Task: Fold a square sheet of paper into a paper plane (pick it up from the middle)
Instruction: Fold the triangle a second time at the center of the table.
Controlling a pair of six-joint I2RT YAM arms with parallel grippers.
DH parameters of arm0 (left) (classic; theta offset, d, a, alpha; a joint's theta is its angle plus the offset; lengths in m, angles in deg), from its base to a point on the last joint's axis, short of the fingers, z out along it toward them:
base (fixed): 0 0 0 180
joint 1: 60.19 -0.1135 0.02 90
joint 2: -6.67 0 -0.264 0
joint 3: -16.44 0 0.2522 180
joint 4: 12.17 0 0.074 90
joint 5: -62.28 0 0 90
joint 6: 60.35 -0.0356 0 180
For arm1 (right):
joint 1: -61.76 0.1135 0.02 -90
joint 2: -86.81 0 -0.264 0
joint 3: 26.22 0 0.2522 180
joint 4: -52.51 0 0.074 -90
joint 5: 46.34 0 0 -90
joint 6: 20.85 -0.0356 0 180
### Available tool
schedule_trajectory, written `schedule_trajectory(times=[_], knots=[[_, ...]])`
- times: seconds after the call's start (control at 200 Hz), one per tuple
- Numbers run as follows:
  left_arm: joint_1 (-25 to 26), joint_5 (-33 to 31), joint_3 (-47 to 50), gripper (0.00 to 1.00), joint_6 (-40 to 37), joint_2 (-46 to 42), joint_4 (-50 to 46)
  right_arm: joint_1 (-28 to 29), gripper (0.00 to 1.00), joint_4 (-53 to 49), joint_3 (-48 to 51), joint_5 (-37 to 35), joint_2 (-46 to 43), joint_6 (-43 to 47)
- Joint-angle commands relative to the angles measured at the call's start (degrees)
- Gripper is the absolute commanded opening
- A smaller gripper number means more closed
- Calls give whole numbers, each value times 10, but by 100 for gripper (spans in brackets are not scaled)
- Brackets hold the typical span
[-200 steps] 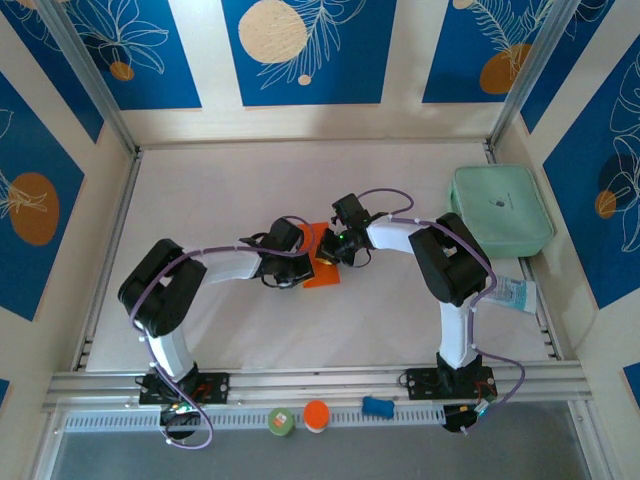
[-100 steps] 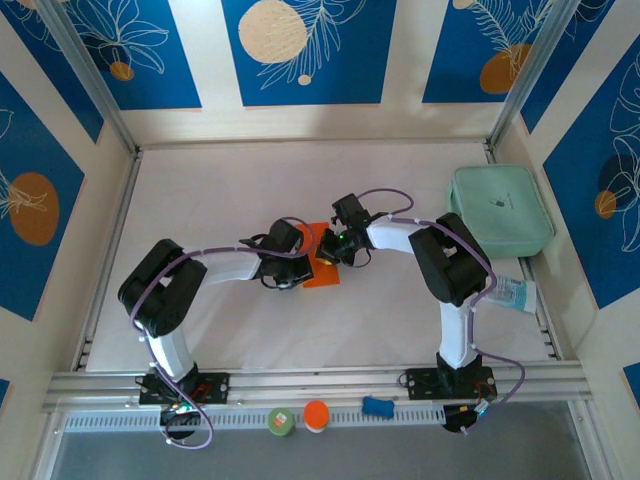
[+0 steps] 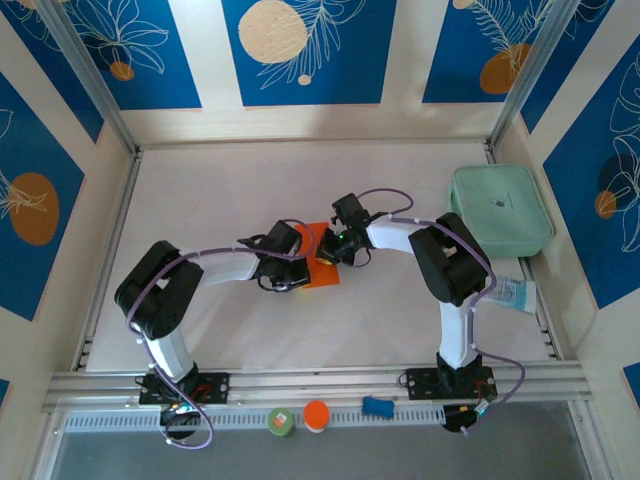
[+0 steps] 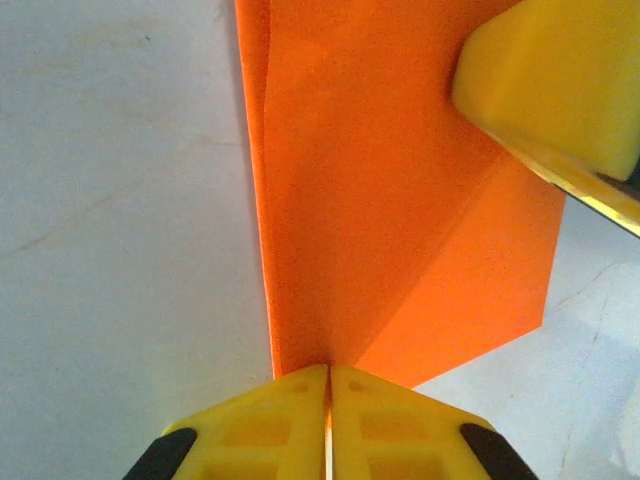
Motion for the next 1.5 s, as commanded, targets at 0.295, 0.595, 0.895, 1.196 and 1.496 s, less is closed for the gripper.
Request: schedule_trajectory(times=[0.295, 0.595, 0.895, 1.196, 1.496], knots=[[3, -41, -42, 10, -92, -16, -176, 1, 1, -86, 29, -70, 61, -2], [3, -17, -45, 10, -40, -52, -72, 1, 1, -84, 28, -70, 59, -3], [3, -41, -62, 7, -11, 9, -57, 0, 1, -80, 29, -64, 54, -2], [3, -62, -35, 3, -9, 27, -83, -12, 2, -42, 30, -11, 9, 24], [3, -57, -27, 0, -10, 29, -75, 4, 2, -26, 38, 48, -66, 55]])
